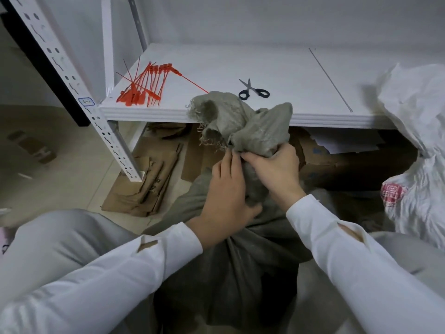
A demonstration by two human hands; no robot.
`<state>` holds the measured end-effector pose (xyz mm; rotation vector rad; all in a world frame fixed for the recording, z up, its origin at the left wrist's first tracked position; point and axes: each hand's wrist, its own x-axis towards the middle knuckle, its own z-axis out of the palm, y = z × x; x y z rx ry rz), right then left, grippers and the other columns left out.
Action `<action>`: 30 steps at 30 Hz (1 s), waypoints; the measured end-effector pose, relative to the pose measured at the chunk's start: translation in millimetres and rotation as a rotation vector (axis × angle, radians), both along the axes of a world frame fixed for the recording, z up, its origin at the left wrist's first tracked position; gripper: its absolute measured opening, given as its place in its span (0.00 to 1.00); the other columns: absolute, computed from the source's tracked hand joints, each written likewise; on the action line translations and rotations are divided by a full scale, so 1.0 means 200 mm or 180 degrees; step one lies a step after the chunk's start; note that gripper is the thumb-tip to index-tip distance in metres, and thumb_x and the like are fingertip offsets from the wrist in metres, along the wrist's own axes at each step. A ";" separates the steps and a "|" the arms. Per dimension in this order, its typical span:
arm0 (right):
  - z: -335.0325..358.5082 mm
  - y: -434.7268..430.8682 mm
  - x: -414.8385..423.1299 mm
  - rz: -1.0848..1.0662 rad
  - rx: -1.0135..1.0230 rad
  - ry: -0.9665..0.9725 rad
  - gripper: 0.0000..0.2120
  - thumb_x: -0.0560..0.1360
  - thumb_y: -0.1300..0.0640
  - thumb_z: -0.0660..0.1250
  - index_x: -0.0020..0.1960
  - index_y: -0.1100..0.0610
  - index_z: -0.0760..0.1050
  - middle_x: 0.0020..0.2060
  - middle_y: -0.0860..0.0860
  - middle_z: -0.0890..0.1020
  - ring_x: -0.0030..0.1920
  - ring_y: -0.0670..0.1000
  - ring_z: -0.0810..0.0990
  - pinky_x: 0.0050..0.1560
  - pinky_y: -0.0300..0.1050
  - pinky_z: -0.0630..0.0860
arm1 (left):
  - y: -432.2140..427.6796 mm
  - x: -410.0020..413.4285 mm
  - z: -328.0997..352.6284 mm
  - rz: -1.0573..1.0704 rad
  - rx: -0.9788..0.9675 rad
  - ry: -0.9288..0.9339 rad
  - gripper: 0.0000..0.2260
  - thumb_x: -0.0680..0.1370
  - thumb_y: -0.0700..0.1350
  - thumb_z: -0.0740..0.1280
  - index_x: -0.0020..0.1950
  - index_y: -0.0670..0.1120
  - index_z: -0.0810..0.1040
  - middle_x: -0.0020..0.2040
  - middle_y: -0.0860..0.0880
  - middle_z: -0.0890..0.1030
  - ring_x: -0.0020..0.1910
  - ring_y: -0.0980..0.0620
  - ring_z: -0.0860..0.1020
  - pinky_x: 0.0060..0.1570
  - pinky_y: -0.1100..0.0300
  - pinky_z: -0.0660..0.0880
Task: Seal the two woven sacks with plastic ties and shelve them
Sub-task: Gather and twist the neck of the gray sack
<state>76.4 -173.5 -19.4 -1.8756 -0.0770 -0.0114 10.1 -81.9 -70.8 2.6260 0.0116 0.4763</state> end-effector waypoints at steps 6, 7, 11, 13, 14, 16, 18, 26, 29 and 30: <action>-0.01 0.06 -0.09 0.0990 0.0135 -0.0350 0.14 0.59 0.39 0.70 0.42 0.43 0.76 0.36 0.43 0.82 0.36 0.45 0.81 0.35 0.47 0.77 | 0.11 0.09 -0.08 0.0339 -0.0820 0.0082 0.33 0.69 0.60 0.68 0.68 0.42 0.71 0.63 0.44 0.75 0.64 0.45 0.73 0.63 0.49 0.70; -0.01 0.07 -0.10 0.1134 0.0124 -0.0420 0.13 0.60 0.40 0.70 0.43 0.40 0.75 0.38 0.41 0.82 0.37 0.43 0.80 0.35 0.46 0.77 | 0.11 0.09 -0.08 0.0387 -0.1239 0.0038 0.27 0.71 0.54 0.70 0.66 0.42 0.73 0.61 0.45 0.78 0.62 0.46 0.75 0.61 0.50 0.73; 0.00 0.07 -0.11 0.1597 0.0306 -0.0340 0.13 0.67 0.53 0.72 0.51 0.44 0.76 0.42 0.43 0.81 0.35 0.44 0.80 0.32 0.39 0.77 | 0.15 0.09 -0.06 0.0644 -0.2705 -0.0115 0.13 0.72 0.39 0.72 0.56 0.43 0.79 0.53 0.41 0.82 0.52 0.46 0.81 0.52 0.49 0.79; 0.01 0.06 -0.09 0.1730 0.0616 -0.0084 0.15 0.69 0.58 0.71 0.55 0.49 0.77 0.45 0.49 0.82 0.38 0.47 0.82 0.30 0.40 0.79 | 0.15 0.10 -0.03 0.0628 -0.3071 -0.0201 0.11 0.68 0.47 0.73 0.49 0.49 0.81 0.48 0.44 0.84 0.49 0.47 0.82 0.48 0.47 0.80; 0.02 0.06 -0.08 0.1722 0.0750 0.0000 0.14 0.70 0.59 0.70 0.54 0.50 0.77 0.45 0.51 0.83 0.40 0.48 0.83 0.31 0.41 0.79 | 0.15 0.11 -0.01 0.0680 -0.3202 -0.0178 0.10 0.66 0.48 0.73 0.46 0.50 0.81 0.46 0.47 0.84 0.48 0.50 0.83 0.47 0.50 0.81; 0.04 0.05 -0.05 0.1601 0.1004 0.0051 0.11 0.72 0.63 0.69 0.53 0.53 0.78 0.44 0.54 0.84 0.41 0.50 0.85 0.31 0.41 0.80 | 0.15 0.14 0.02 0.0730 -0.3525 -0.0073 0.07 0.69 0.43 0.73 0.46 0.50 0.80 0.45 0.51 0.83 0.46 0.55 0.82 0.44 0.60 0.80; 0.06 0.03 -0.02 0.1372 0.1174 0.0068 0.08 0.71 0.61 0.69 0.50 0.56 0.79 0.41 0.54 0.85 0.38 0.52 0.85 0.30 0.41 0.77 | 0.16 0.16 0.04 0.0754 -0.3968 0.0045 0.10 0.72 0.39 0.73 0.52 0.47 0.80 0.48 0.51 0.83 0.47 0.58 0.82 0.46 0.64 0.79; -0.05 -0.12 0.12 0.0244 0.0763 0.0768 0.05 0.69 0.63 0.74 0.44 0.61 0.81 0.38 0.55 0.84 0.39 0.50 0.82 0.36 0.40 0.77 | 0.23 0.13 0.11 0.1003 -0.5728 0.0336 0.10 0.77 0.39 0.64 0.57 0.44 0.80 0.55 0.47 0.83 0.54 0.49 0.81 0.54 0.56 0.76; -0.07 -0.10 0.11 0.0448 0.1099 0.1147 0.18 0.65 0.58 0.78 0.53 0.62 0.81 0.46 0.55 0.86 0.49 0.52 0.84 0.48 0.45 0.80 | 0.22 0.12 0.12 0.0907 -0.5763 0.0543 0.12 0.77 0.38 0.63 0.57 0.42 0.81 0.52 0.45 0.85 0.53 0.46 0.82 0.54 0.53 0.77; -0.06 -0.09 0.10 0.0532 0.1241 0.1182 0.19 0.64 0.58 0.79 0.54 0.62 0.81 0.47 0.54 0.86 0.49 0.52 0.85 0.49 0.46 0.80 | 0.21 0.11 0.13 0.0929 -0.5720 0.0641 0.12 0.76 0.38 0.62 0.57 0.42 0.81 0.52 0.44 0.85 0.54 0.45 0.81 0.55 0.52 0.77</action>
